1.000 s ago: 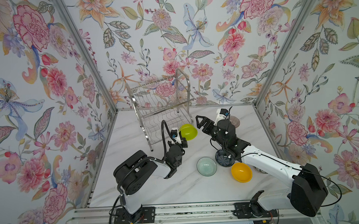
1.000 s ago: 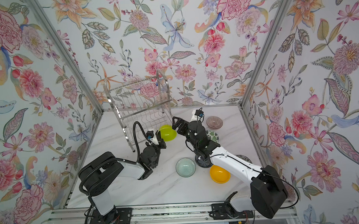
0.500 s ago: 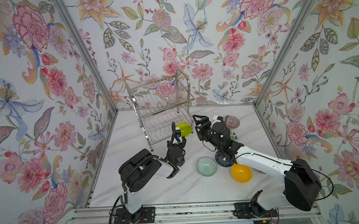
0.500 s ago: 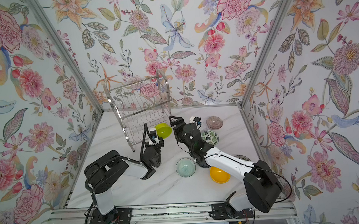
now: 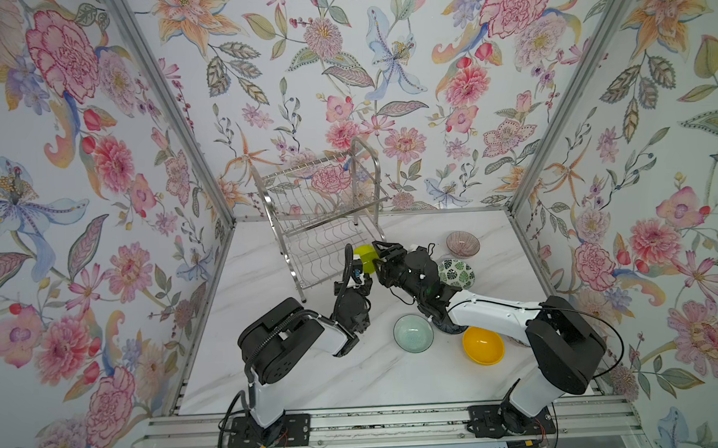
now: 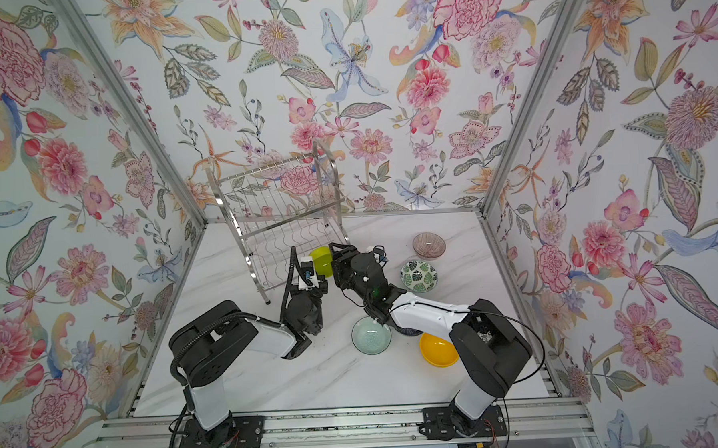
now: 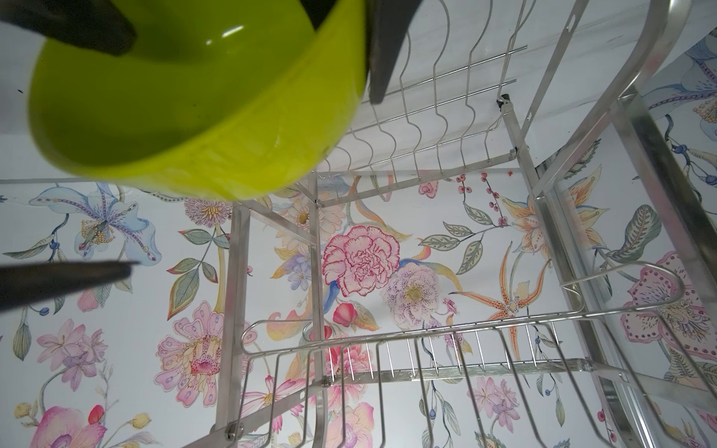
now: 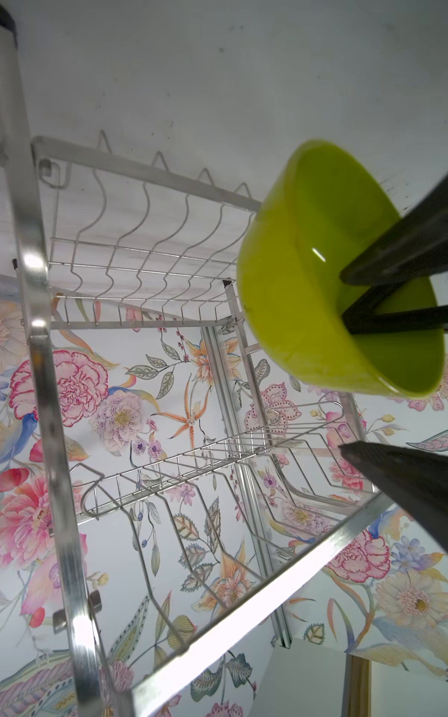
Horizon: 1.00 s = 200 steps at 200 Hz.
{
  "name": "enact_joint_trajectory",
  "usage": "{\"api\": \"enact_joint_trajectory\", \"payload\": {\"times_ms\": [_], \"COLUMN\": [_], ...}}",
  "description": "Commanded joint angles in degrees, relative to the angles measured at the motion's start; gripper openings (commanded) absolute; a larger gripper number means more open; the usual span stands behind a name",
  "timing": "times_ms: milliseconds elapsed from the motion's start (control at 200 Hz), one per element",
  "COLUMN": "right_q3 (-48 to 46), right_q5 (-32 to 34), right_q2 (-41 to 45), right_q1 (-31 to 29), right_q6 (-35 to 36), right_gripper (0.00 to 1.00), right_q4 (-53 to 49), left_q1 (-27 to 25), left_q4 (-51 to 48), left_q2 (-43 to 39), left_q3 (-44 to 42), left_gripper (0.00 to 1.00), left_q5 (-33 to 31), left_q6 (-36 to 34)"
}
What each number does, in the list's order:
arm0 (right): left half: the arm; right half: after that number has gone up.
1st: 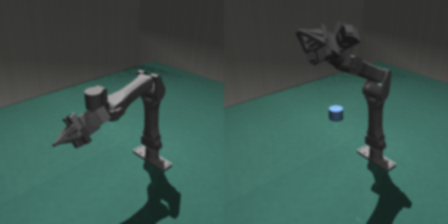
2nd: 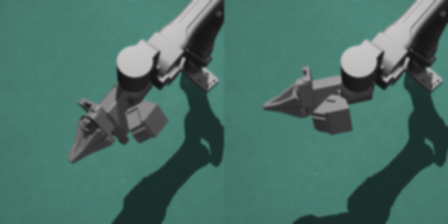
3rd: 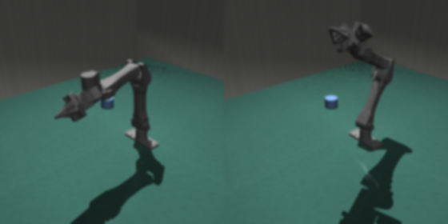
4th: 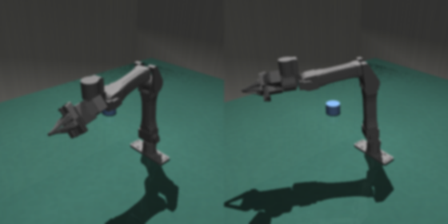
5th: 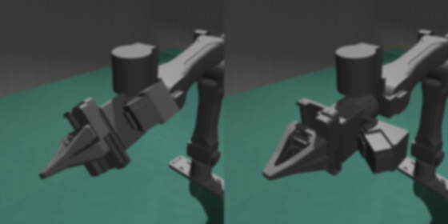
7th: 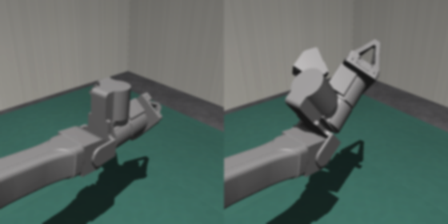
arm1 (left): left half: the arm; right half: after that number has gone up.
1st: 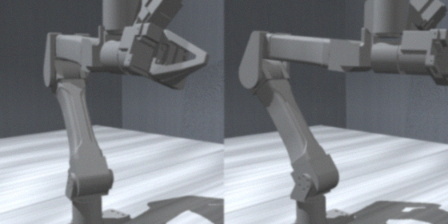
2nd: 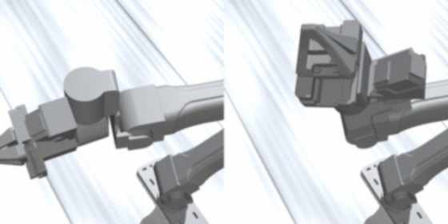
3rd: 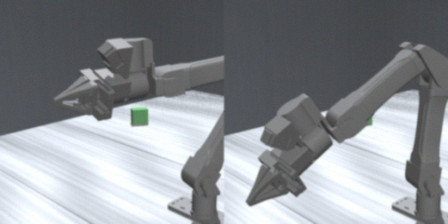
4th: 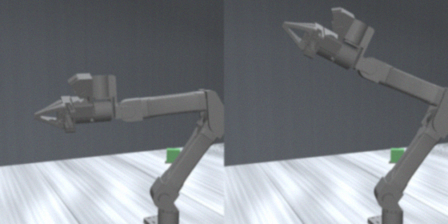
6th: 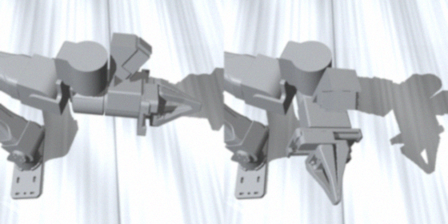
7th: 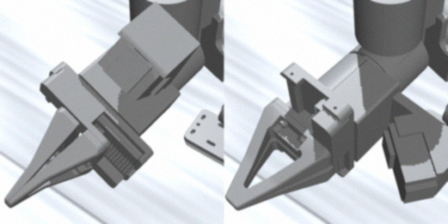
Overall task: Load the bowls into the dish rack
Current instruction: 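Hold the lime-green bowl with both grippers and tilt it toward the rack, then draw the left gripper back while the right gripper carries the bowl to the rack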
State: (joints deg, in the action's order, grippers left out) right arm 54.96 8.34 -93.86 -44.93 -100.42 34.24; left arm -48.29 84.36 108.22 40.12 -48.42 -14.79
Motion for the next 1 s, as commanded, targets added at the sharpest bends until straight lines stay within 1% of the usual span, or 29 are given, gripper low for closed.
{"api": "enact_joint_trajectory", "payload": {"times_ms": [0, 465, 560, 616, 681, 716, 766, 801, 846, 861, 881, 936, 996], "right_q3": [3.5, 6.74, 6.83, 6.74, 6.73, 6.74, 6.65, 6.57, 6.56, 6.67, 6.81, 7.11, 7.09], "right_q5": [0.24, -0.9, -0.71, -0.43, -0.38, -0.43, -0.71, -1.01, -1.73, -2.12, -2.88, -5.07, -6.91], "right_q2": [-0.63, -5.84, -6.21, -6.2, -6.11, -6.09, -6.23, -6.24, -6.49, -6.56, -6.69, -6.93, -6.95], "right_q1": [-0.39, 0.28, 0.35, 0.38, 0.58, 0.67, 0.81, 1.06, 1.37, 1.56, 1.79, 2.6, 3.33], "right_q6": [-1.47, -2.33, -2.16, -1.66, -0.75, -0.25, 0.67, 1.43, 2.85, 3.47, 4.0, 5.92, 7.55], "right_gripper": [0.56, 0.35, 0.29, 0.23, 0.16, 0.13, 0.07, 0.05, 0.03, 0.02, 0.02, 0.0, 0.0], "right_q4": [2.46, 5.0, 5.22, 5.4, 5.16, 5.12, 5.13, 5.18, 5.77, 6.07, 6.45, 7.32, 8.03], "left_q1": [-0.49, -0.49, -0.49, -0.46, -0.48, -0.49, -0.48, -0.44, -0.46, -0.48, -0.45, -0.4, -0.31], "left_q4": [5.51, 4.78, 4.17, 3.85, 3.41, 3.07, 2.51, 1.97, 0.97, 0.54, -0.21, -2.43, -4.9], "left_q2": [-0.73, -1.16, -1.26, -1.42, -1.69, -1.93, -2.37, -2.83, -3.88, -4.27, -4.87, -6.87, -9.29], "left_q3": [-0.12, -0.5, -0.48, -0.62, -0.84, -1.08, -1.57, -2.02, -2.8, -3.09, -3.48, -4.99, -6.52], "left_gripper": [0.0, 0.0, 0.0, 0.0, 0.08, 0.13, 0.25, 0.36, 0.46, 0.48, 0.5, 0.56, 0.62], "left_q5": [0.48, 0.79, 0.71, 0.74, 0.64, 0.77, 0.94, 1.22, 1.31, 1.36, 1.36, 1.56, 1.88], "left_q6": [-0.16, 0.02, 0.56, 0.73, 1.31, 1.86, 2.62, 3.4, 4.3, 4.25, 6.31, 8.8, 11.12]}}
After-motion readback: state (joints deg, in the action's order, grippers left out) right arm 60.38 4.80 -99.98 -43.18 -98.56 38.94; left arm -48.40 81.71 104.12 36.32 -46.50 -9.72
